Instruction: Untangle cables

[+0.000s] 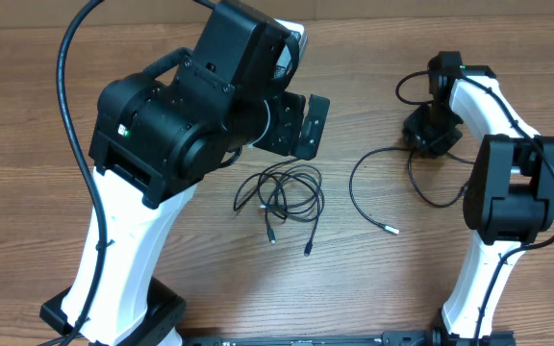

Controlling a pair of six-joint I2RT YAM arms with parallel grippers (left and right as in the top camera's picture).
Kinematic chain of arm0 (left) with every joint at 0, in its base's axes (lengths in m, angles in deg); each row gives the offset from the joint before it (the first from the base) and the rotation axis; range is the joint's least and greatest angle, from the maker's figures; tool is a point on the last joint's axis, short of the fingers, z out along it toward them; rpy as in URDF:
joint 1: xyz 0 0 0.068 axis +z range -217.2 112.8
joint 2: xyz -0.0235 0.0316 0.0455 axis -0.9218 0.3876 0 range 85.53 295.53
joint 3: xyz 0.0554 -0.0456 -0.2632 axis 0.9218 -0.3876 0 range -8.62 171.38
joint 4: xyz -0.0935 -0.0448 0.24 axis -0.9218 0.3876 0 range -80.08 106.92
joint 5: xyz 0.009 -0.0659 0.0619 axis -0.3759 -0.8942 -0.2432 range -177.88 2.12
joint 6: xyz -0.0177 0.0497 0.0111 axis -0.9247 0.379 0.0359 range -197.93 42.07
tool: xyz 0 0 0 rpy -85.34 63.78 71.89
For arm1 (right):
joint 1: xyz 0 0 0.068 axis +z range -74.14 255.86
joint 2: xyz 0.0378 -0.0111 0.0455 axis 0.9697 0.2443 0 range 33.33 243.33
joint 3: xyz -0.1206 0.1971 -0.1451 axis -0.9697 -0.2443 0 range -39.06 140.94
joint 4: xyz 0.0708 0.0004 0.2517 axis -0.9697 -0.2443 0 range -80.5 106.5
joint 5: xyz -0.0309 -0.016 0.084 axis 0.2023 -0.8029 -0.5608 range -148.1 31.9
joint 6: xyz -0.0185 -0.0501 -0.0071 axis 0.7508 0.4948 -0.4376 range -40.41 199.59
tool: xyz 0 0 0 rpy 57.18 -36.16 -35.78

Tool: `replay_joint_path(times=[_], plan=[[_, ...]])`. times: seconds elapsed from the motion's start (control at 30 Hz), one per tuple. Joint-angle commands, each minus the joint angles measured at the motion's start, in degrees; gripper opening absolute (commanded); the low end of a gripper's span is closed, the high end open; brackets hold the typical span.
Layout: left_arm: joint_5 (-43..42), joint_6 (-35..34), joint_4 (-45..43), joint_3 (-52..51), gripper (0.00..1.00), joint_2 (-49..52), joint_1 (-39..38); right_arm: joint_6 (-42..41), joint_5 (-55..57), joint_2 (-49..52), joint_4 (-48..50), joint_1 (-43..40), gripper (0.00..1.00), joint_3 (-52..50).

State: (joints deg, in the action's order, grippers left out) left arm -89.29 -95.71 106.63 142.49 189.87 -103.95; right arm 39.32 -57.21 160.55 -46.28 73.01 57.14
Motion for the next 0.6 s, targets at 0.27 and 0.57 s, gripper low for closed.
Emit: replay_joint_path(times=[0.27, 0.57], plan=[[0.8, 1.1, 0.1, -0.2, 1.0, 0.5, 0.0, 3.6, 1.6, 1.0, -2.1, -2.4, 0.04, 4.2], [0.8, 1.1, 0.1, -0.2, 1.0, 0.5, 0.0, 7.2, 1.2, 0.9, -12.5, -9.4, 0.04, 27.1]])
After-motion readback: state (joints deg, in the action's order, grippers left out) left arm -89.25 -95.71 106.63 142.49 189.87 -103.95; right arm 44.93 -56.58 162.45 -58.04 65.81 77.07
